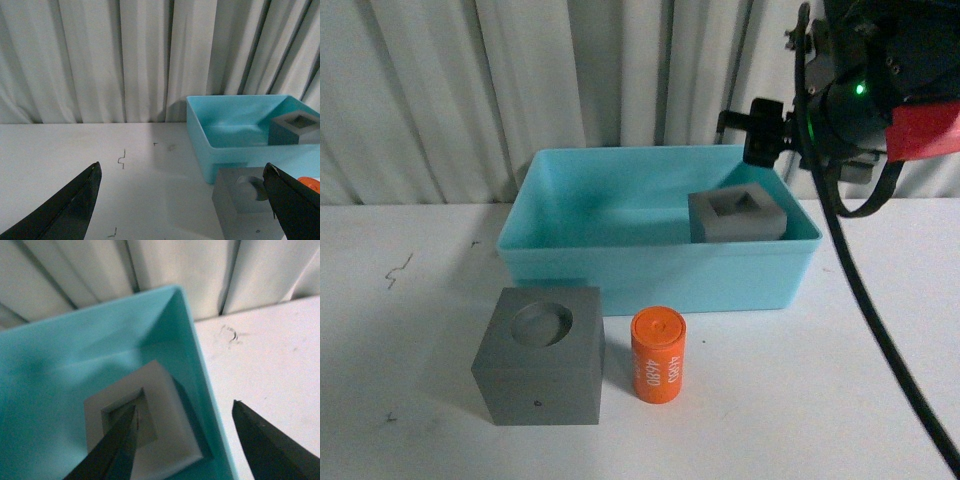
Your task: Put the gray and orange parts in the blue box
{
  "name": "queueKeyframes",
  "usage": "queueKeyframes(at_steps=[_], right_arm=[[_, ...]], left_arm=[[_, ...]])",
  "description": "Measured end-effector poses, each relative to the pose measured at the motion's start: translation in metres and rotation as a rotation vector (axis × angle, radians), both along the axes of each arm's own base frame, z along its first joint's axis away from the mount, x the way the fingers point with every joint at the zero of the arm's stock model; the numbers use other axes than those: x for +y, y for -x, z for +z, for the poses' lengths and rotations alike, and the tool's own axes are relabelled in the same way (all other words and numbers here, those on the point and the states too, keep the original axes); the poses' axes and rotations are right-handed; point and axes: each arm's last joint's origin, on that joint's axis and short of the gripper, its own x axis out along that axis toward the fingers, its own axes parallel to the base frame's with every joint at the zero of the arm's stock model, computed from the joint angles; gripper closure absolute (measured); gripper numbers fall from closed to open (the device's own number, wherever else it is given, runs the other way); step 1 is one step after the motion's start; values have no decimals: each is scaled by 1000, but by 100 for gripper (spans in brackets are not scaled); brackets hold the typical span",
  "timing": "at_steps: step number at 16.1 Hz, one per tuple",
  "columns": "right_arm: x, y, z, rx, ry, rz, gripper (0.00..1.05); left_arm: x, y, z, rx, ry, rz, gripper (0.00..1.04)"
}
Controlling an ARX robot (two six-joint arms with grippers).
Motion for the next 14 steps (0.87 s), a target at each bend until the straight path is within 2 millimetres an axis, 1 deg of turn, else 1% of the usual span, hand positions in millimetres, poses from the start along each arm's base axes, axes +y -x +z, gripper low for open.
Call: queueKeyframes(at_steps=[1,2,3,4,5,6,7,8,9,10,11,12,13,14], right_arm=[[-7,8,18,-69,1,-37,38],[-15,22,43,-142,-4,-58,27],[-29,47,78,-223,-30,-69,14],[-42,75,105,-301,-48,-87,5],[-58,112,126,-350,-59,-100,7],[-70,151,125,-329,-53,-116,6],[-76,183,111,-267,-39,-124,6],[-83,219,86,-160,-28,-157,6],[-83,251,67,-85,-24,-187,6],[-78,286,52,-32,-34,-193,6],[-73,307,42,19,-35,-197,6],[-69,311,37,37,-56,-197,7],[-72,306,28,-173,-114,-167,16],[-81,315,15,-350,-71,-110,29]], left_arm=[[0,0,0,0,0,0,7],[0,0,0,0,0,1,7],[0,0,0,0,0,0,7],[0,0,0,0,0,0,7],[0,0,0,0,0,0,7],[0,0,0,0,0,0,7],[0,0,0,0,0,0,7],[0,0,0,0,0,0,7],[0,0,0,0,0,1,7],[0,0,0,0,0,0,7],[0,0,0,0,0,0,7],[0,0,0,0,0,0,7],[0,0,0,0,0,-3,7],[0,0,0,3,0,5,7]])
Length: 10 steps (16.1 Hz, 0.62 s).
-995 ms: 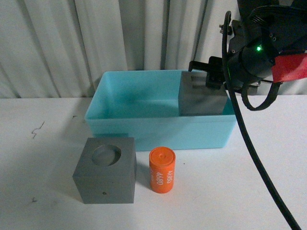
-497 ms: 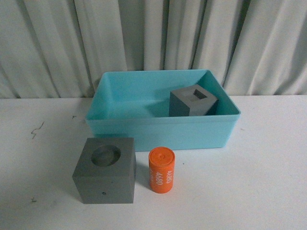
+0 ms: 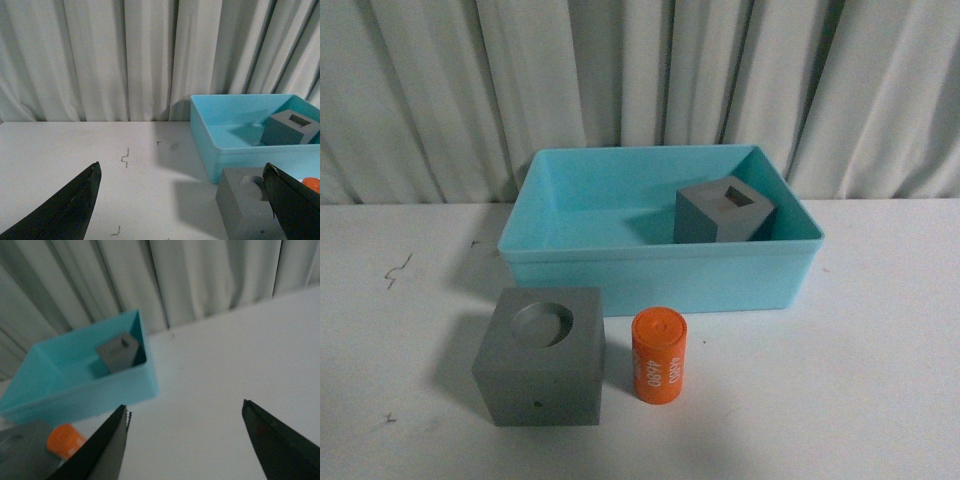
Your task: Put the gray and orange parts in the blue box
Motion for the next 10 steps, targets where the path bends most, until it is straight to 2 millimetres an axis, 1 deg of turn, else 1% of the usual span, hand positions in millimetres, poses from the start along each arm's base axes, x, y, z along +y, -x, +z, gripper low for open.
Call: queueKeyframes(at_steps=[1,2,3,4,5,10], right_arm=[[-7,4,-2,-120,70,7,40],[-12,5,7,-218,156,9,53],[-15,8,7,-236,207,24,66],[-19,11,2,-224,233,27,77],[-21,11,-1,-215,245,27,82],[-25,15,-6,-207,259,26,100]], left_arm=[[0,0,0,-2,0,-1,7],[0,0,0,-3,0,-6,7],[0,0,0,-3,0,-5,7],[0,0,0,-3,0,-5,7],[0,0,0,-3,0,-5,7],[0,0,0,-3,0,-5,7]])
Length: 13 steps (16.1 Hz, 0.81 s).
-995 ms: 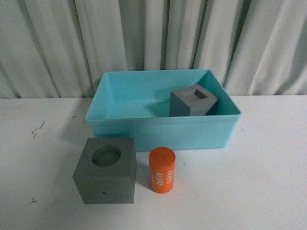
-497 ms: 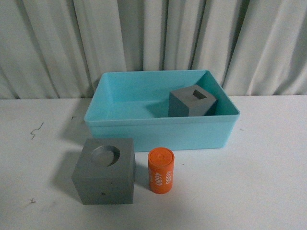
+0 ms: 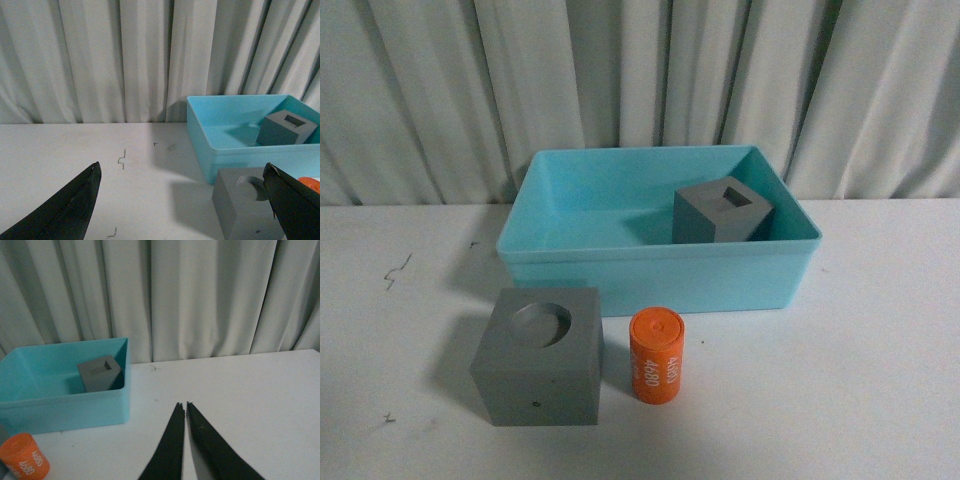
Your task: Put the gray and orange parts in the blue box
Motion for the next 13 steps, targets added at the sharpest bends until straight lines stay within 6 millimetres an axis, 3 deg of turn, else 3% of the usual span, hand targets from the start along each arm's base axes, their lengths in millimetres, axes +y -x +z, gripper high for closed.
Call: queueKeyframes(at_steps=[5,6,9,13], right_arm=[[-4,4,-1,-13,8,2,103],[-17,8,-5,-9,14,-19,103],[-16,26,-13,-26,15,7,103],[-16,26,-14,-15,15,7,103]], left_arm=[[0,0,0,0,0,0,7],[0,0,0,0,0,1,7],[0,0,0,0,0,1,7],[0,0,0,0,0,1,7]])
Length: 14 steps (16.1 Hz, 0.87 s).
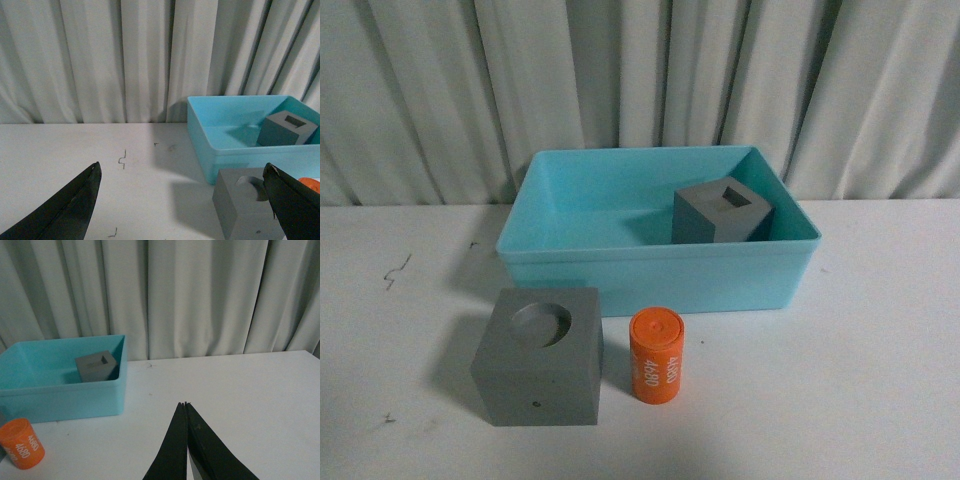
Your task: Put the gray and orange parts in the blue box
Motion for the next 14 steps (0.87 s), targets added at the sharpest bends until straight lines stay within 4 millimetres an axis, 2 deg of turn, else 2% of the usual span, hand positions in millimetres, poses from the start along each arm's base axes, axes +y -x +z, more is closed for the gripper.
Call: queueKeyframes(at_steps=[2,3,7,8,9,10,11,12,14], right_arm=[[0,0,0,0,0,0,103],[0,0,0,0,0,0,96],[0,0,0,0,0,0,48],[0,0,0,0,0,0,35],[0,0,0,0,0,0,24],[0,0,0,-2,0,0,14],[0,0,0,0,0,0,4],[0,0,0,0,0,0,7],[0,0,0,-1,0,0,6]], left_arm=[[0,0,0,0,0,-1,7],[0,0,0,0,0,0,7],[0,0,0,0,0,-1,7],[0,0,-2,47,14,1,7],[-2,-2,1,302,86,22,7],[-9,-15,8,455,165,12,7],[-18,-32,15,476,205,-24,7],[-30,-54,18,484,202,-89,7],[-47,-86,7,525,172,-151,7]])
